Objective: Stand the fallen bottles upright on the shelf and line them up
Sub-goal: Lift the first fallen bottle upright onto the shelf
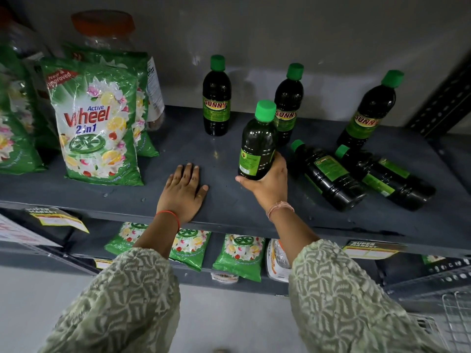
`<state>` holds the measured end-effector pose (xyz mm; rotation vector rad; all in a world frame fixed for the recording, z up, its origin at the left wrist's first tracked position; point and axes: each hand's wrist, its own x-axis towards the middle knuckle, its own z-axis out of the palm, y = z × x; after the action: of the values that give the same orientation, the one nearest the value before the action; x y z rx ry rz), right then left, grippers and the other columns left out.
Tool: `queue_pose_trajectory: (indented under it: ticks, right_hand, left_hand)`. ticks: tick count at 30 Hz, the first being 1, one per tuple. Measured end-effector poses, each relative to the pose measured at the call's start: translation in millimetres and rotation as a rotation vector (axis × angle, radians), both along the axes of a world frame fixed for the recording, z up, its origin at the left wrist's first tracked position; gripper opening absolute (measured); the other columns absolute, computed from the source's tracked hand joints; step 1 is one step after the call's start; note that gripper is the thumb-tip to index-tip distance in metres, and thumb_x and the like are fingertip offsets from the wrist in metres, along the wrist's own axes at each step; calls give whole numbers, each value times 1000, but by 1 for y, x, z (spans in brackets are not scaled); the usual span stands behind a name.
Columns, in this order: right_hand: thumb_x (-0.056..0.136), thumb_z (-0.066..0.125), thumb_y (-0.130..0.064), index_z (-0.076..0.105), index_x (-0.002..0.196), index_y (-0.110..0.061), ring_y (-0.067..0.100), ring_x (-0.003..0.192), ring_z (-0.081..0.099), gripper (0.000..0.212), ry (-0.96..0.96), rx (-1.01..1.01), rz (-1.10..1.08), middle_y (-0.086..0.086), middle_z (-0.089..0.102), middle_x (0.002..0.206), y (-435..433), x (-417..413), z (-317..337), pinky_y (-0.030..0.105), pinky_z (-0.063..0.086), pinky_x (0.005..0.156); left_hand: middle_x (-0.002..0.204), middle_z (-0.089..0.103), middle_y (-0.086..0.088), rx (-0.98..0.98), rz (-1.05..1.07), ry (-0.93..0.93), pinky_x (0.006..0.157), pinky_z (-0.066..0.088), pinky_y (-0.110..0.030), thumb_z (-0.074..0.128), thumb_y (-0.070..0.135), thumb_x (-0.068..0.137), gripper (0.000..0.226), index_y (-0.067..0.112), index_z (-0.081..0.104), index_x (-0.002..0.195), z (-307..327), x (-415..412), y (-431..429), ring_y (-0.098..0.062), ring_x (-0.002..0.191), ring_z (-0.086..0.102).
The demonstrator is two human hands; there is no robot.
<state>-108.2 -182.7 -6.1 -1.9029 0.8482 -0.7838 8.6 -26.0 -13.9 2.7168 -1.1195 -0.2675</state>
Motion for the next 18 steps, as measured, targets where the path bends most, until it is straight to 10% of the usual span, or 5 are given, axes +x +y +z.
queue_pose_trajectory:
  ticks: [4, 9, 15, 18]
  right_hand:
    - [60, 75, -2, 40, 119, -12, 19, 102, 57, 69, -84, 293, 143, 2, 58, 108, -13, -6, 0, 43, 47, 97]
    - [42, 87, -45, 28, 135, -14, 25, 128, 34, 115, 59, 39, 45, 11, 39, 137, 1, 4, 4, 43, 30, 110]
    - [63, 79, -7, 44, 114, -9, 19, 100, 55, 61, -39, 193, 7, 13, 60, 115, 0, -1, 2, 33, 46, 89]
    - [73, 67, 6, 42, 122, -7, 18, 108, 52, 57, 18, 282, 162, 9, 58, 116, -16, -6, 0, 40, 41, 102]
  left_hand:
    - [160, 0, -5, 7, -2, 0, 121, 1, -37, 22, 41, 97, 60, 14, 4, 148, 0, 0, -1, -22, 147, -4]
    - [160, 1, -5, 3, 4, -12, 121, 2, -36, 22, 42, 96, 60, 15, 5, 148, -2, 1, 0, -22, 147, -3]
    - [160, 1, -4, -7, -4, -5, 121, 2, -36, 22, 41, 96, 60, 15, 5, 148, -1, 1, 0, -21, 147, -3]
    - [160, 1, -4, -13, -2, -3, 121, 2, -36, 22, 42, 96, 60, 15, 5, 148, -1, 1, 0, -21, 147, -3]
